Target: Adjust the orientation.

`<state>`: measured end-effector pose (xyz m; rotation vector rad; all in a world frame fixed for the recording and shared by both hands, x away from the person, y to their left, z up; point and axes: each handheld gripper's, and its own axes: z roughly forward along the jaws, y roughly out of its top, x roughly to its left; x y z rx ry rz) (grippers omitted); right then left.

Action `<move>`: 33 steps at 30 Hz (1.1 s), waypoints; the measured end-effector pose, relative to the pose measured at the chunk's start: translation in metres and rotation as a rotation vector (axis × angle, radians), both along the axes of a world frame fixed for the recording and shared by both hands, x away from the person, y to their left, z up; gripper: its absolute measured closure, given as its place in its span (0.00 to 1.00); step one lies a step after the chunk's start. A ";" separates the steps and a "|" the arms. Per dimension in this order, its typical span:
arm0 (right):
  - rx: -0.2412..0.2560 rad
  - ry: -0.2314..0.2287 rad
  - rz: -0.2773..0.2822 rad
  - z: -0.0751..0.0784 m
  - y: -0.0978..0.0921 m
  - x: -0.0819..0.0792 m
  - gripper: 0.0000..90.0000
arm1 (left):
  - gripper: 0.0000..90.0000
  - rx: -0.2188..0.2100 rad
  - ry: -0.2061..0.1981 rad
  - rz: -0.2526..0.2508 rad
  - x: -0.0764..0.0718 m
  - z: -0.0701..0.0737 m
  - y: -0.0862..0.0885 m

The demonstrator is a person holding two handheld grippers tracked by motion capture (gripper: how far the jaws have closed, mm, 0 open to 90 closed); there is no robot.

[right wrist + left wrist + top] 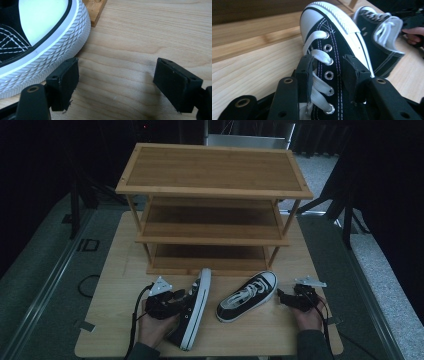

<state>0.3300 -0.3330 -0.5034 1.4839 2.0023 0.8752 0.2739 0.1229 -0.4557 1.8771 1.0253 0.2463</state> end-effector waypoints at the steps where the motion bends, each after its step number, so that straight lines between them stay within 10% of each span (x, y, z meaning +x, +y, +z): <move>1: 0.000 0.000 0.000 0.000 0.000 0.000 0.22 | 0.67 0.000 -0.001 -0.012 0.000 0.002 -0.003; 19: 0.000 0.000 0.004 0.000 0.000 0.000 0.22 | 0.64 0.005 -0.059 -0.051 -0.012 0.020 -0.010; 33: 0.000 0.000 0.005 0.000 0.000 0.000 0.22 | 0.68 -0.005 0.007 -0.014 -0.029 0.002 0.013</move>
